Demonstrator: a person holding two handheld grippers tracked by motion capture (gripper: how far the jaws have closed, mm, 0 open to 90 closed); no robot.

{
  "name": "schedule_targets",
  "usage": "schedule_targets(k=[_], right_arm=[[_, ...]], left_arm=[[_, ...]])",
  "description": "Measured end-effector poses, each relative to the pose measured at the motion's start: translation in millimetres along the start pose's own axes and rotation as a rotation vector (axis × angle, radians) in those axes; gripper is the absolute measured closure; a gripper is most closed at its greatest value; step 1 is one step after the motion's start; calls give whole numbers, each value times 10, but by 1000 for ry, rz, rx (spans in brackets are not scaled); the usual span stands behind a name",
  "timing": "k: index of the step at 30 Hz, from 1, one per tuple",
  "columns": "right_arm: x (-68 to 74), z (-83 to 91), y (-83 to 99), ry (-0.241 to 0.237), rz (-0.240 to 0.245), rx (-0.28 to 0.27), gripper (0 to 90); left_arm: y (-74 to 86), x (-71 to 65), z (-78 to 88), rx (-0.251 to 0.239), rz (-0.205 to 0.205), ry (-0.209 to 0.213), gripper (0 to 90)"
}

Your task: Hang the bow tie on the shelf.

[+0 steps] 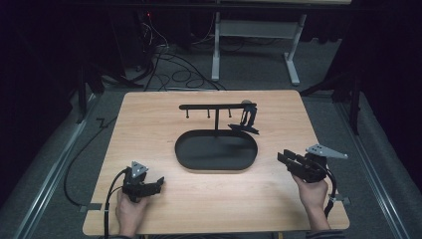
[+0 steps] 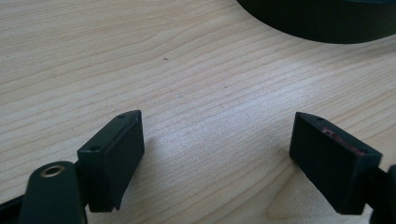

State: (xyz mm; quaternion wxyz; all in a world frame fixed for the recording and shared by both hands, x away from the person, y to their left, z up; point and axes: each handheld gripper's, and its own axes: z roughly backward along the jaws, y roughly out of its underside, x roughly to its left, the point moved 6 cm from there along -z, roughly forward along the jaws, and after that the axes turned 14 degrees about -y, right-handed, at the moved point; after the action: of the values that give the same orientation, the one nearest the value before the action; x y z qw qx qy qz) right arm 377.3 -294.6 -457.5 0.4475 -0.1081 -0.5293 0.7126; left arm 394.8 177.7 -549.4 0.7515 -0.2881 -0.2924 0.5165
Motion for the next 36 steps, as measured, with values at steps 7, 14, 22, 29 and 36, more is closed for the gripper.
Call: schedule_targets(k=[7, 14, 22, 29, 36], right_arm=[[1, -103, 109, 9, 2, 33, 661], [-10, -210, 225, 26, 3, 60, 660], [-45, -320, 335, 58, 27, 107, 659], [-105, -416, 464, 89, 35, 154, 657], [-181, -539, 604, 147, 63, 220, 601]], left_arm=[[0, 0, 0, 0, 0, 0, 184], [0, 0, 0, 0, 0, 0, 184], [0, 0, 0, 0, 0, 0, 184], [0, 0, 0, 0, 0, 0, 184], [0, 0, 0, 0, 0, 0, 184]])
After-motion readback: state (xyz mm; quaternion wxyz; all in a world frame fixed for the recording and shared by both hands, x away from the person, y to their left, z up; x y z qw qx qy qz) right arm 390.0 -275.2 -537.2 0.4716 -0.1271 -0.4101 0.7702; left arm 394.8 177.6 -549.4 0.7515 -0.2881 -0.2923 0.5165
